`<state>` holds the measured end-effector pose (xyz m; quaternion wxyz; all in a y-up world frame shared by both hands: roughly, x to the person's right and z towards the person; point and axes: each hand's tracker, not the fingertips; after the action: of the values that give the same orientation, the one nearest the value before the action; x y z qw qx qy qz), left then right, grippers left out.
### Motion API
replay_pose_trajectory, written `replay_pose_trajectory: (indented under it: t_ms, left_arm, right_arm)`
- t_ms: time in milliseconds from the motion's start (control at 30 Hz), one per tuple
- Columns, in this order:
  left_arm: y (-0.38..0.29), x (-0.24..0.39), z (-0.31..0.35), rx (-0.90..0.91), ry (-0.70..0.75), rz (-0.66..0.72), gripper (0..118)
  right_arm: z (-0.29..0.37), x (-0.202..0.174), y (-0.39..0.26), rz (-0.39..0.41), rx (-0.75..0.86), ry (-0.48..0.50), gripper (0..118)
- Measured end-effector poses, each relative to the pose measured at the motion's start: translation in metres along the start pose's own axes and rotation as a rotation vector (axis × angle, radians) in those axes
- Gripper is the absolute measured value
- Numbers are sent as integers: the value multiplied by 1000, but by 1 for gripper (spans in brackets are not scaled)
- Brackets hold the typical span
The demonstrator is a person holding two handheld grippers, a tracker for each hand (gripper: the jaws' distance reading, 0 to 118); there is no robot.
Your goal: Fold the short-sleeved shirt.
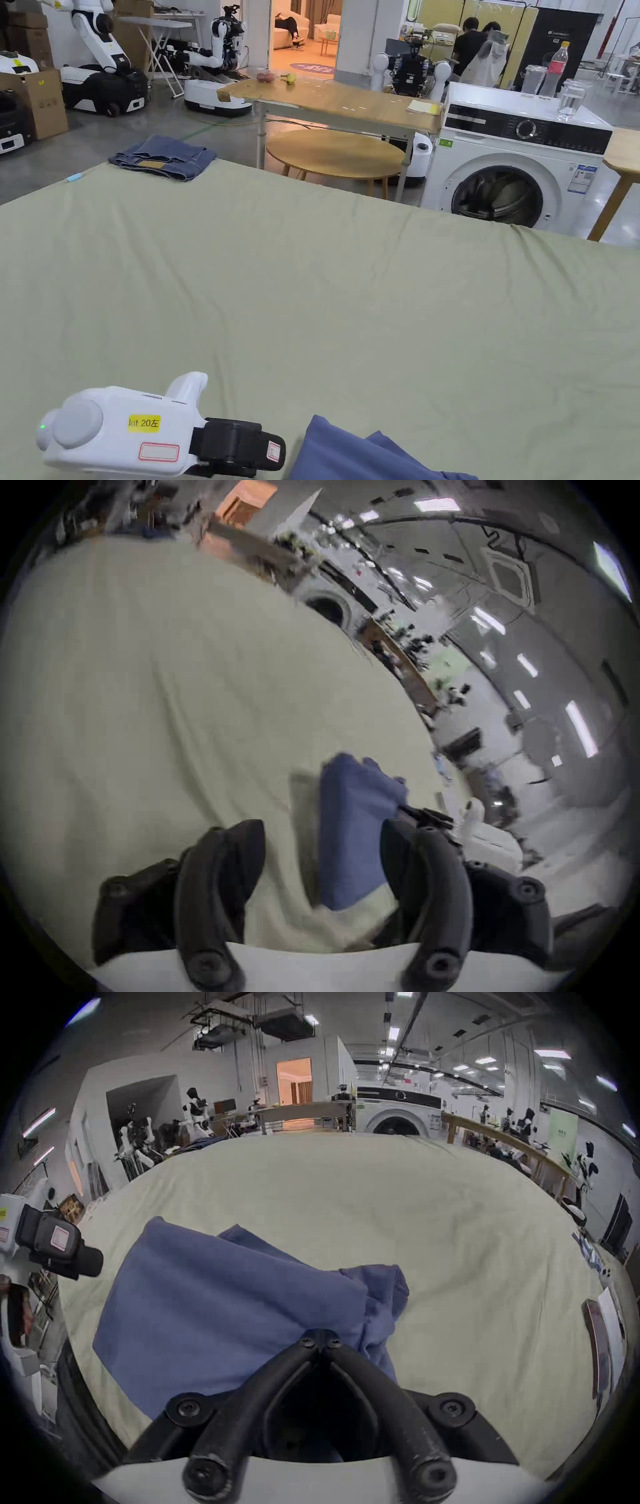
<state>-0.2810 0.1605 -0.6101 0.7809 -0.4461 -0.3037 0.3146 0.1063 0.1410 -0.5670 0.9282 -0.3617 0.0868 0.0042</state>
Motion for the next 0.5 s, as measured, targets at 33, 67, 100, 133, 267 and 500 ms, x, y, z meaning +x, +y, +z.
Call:
replay_pose_trajectory:
  t_ms: [33, 67, 100, 133, 267, 500]
  left_arm:
    - [2, -5, -5, -10, -1, 6, 75]
    - [4, -9, -9, 4, 2, 9, 75]
    - [4, -10, -17, -16, -15, 28, 75]
    - [7, -16, -25, -54, -35, 46, 75]
    - [8, -30, -61, -167, -122, 118, 76]
    - [3, -21, -103, -202, -317, 136, 76]
  right_arm:
    - [0, 0, 0, -2, 1, 1, 0]
    - [0, 1, -1, -4, 1, 2, 0]
    - [0, 0, -1, -5, 2, 1, 0]
    - [0, 0, -1, -5, 2, 1, 0]
    - [-1, 1, -1, -10, 2, 3, 0]
    - [0, 2, -1, -38, 0, 11, 0]
